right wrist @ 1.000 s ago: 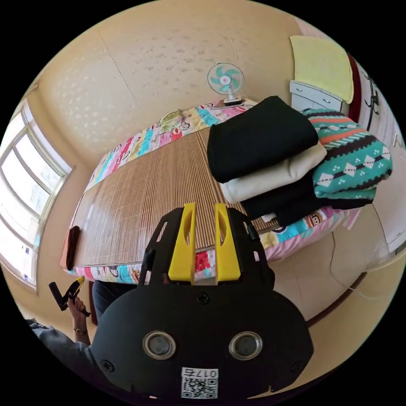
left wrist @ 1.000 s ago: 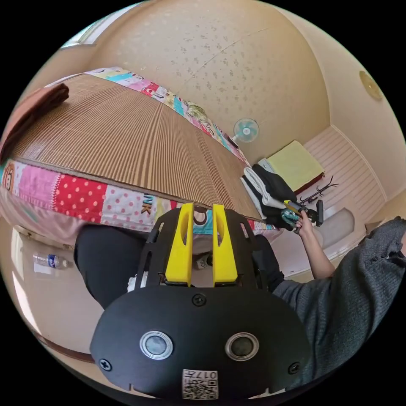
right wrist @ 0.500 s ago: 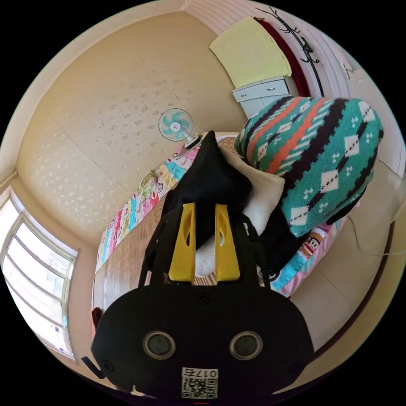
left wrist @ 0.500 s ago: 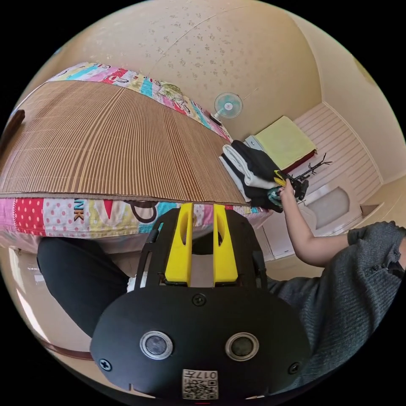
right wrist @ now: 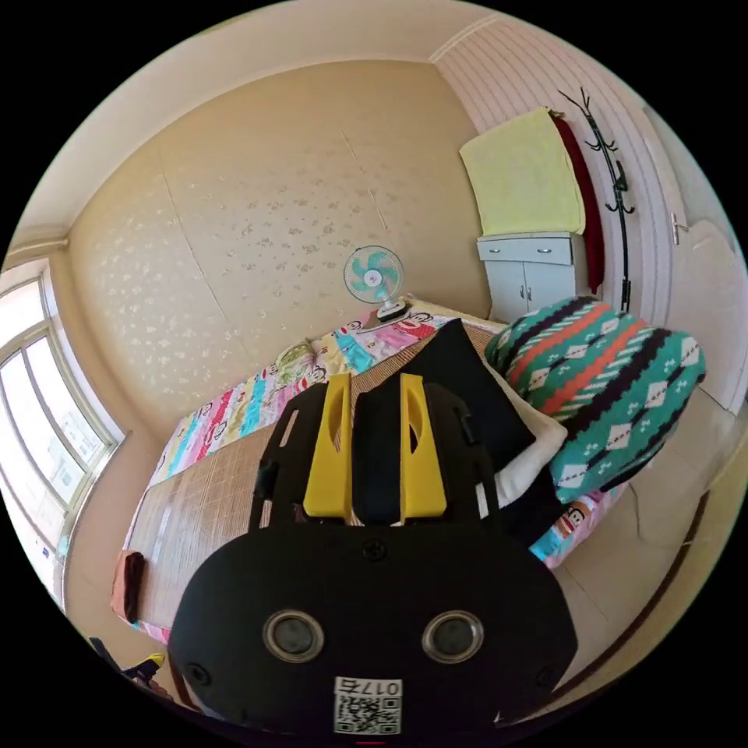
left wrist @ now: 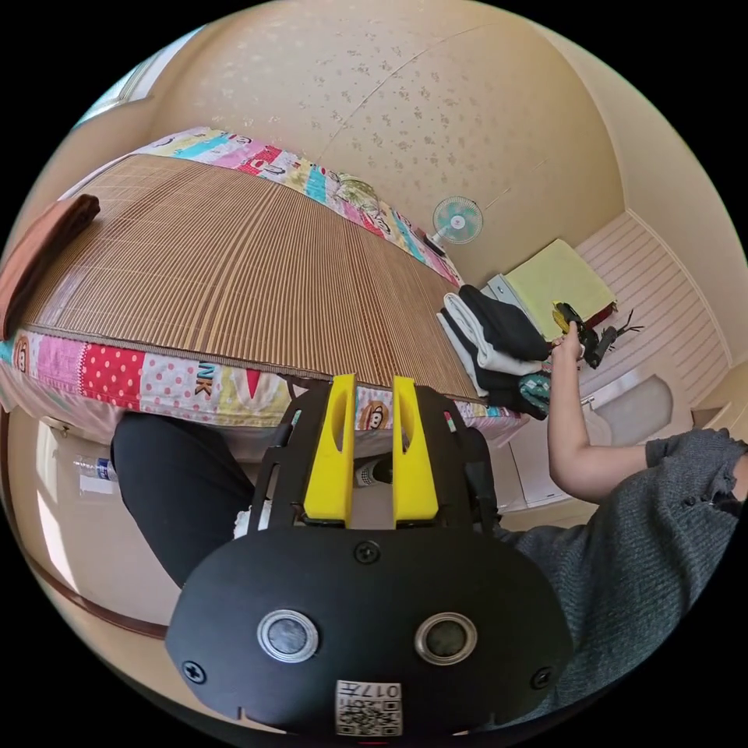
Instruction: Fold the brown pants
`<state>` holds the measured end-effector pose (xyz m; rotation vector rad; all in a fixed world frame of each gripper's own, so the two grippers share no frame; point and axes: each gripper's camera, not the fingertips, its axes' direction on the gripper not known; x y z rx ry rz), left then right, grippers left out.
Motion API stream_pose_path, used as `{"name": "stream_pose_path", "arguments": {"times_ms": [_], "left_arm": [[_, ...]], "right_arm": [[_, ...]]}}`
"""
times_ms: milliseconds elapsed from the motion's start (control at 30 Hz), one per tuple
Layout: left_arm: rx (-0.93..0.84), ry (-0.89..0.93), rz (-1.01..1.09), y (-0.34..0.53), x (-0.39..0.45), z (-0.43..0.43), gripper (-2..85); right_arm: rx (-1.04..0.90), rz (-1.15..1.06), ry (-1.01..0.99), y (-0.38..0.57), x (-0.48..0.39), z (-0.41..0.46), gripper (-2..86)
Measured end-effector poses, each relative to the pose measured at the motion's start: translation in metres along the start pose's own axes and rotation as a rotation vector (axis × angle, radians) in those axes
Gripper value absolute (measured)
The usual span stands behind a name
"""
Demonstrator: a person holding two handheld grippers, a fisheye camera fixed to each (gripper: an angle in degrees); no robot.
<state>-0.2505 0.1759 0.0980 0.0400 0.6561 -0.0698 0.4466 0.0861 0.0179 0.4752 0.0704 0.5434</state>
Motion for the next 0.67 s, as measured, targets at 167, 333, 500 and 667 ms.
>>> {"name": "stream_pose_path", "arguments": {"times_ms": [167,333,500,667], "left_arm": [[-0.108,-0.033,0.066,-0.008,0.009,0.026,7.9],[-0.136,0.049,0.054,-0.031,0.012,0.048,8.0],[-0.091,0.015,0.154,-0.045,0.051,0.041,8.0],[-0.084,-0.094,0.232,-0.035,0.071,0.034,7.8]], "right_arm": [[-0.117,0.168,-0.189,0.02,0.082,0.029,14.5],[-0.201,0.188,-0.277,-0.015,0.075,0.098,16.4],[-0.157,-0.019,-0.26,-0.079,-0.007,0.113,8.9],[-0.154,-0.415,-0.404,-0.082,-0.148,0.109,6.6]]}}
